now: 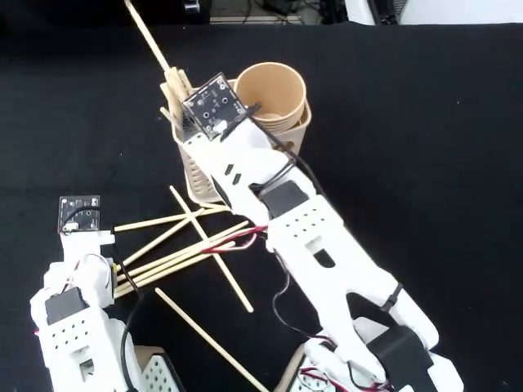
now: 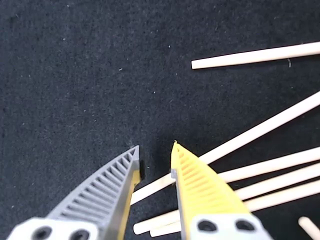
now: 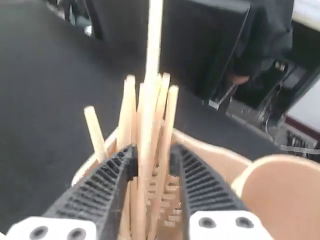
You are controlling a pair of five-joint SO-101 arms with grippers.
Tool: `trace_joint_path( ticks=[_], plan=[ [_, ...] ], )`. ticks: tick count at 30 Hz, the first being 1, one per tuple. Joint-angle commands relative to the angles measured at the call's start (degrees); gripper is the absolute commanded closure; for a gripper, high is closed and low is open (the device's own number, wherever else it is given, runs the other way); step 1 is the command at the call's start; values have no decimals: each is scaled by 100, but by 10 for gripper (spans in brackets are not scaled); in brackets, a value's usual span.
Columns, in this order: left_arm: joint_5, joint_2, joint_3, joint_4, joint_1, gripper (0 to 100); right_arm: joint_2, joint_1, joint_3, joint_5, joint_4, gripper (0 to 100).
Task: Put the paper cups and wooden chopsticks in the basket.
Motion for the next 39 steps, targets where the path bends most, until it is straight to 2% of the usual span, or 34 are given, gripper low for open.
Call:
trace_joint_path(
  ticks=[1,6,10,14,19,21,25,31,34,39],
  plan=[
    [62,-53,-13,-105,110,884,-198,44,-602,-44,369,860],
    [62,-53,-13,-105,110,884,-1059,26,-1138,-18,1301,860],
    [53,-53,-13,-97,110,884,-2167,79,-1508,0,2497,861],
    [44,-53,-119,-79,57,884,-3064,457,-1560,0,3763,861],
    [-79,-9,-971,870,215,879,-3626,1284,-1560,0,5257,861],
    [-440,18,-1569,1591,462,869,-3749,1626,-1560,9,5635,861],
    [-1486,202,-2695,3015,1077,764,-3916,2215,-1560,9,6136,861],
    [-3780,1574,-3635,4545,2070,760,-4066,2875,-1552,9,6259,861],
    [-4457,2453,-3899,4756,2571,766,-4057,3156,-1552,9,6259,861],
    [-4475,3508,-3969,4624,3653,764,-4066,3376,-1332,510,6251,861]
  ],
)
